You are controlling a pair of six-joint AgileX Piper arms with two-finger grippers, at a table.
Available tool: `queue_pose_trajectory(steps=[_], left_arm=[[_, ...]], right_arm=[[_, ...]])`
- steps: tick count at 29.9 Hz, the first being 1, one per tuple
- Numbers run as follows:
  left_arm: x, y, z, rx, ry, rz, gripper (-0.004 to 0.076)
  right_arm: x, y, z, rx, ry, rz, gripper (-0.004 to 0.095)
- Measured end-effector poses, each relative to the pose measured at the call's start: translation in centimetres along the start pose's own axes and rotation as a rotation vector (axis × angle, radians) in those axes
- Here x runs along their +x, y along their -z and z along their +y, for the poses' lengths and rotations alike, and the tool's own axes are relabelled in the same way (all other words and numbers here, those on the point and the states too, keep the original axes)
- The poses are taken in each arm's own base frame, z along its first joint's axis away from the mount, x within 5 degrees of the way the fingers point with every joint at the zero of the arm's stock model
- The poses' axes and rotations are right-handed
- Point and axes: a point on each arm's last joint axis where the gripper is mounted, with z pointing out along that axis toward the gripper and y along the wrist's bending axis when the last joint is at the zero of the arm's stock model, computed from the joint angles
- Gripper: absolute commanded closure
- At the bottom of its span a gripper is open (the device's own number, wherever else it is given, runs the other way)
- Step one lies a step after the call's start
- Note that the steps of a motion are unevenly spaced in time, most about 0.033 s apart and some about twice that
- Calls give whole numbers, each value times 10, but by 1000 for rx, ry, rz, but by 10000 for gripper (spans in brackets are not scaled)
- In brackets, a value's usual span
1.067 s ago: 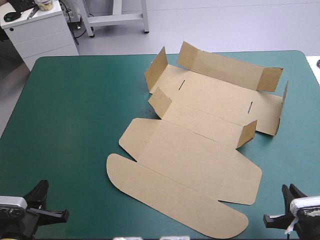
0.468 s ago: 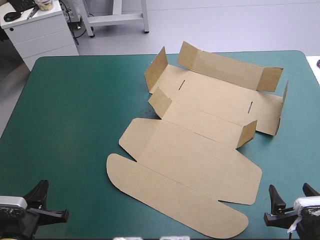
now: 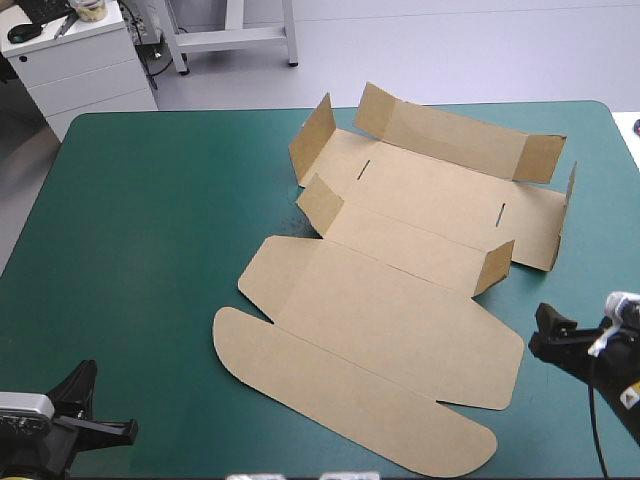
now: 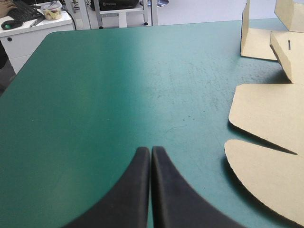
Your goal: Fold the box
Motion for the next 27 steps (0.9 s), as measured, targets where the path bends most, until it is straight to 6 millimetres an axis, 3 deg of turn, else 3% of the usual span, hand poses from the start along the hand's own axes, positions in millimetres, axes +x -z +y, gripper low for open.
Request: queue_pose_trajectory(steps=[4, 12, 21, 27], left_arm=[[0, 0, 0, 0, 0, -1, 734], [0, 0, 0, 0, 0, -1, 734], [0, 0, 0, 0, 0, -1, 734], [0, 0, 0, 0, 0, -1, 734]], right_arm=[[-26, -31, 6, 23, -73, 90, 161], [-50, -111, 14, 57, -155, 313, 161], [-55, -200, 18, 101, -207, 547, 161], [-51, -237, 16, 124, -191, 655, 163]])
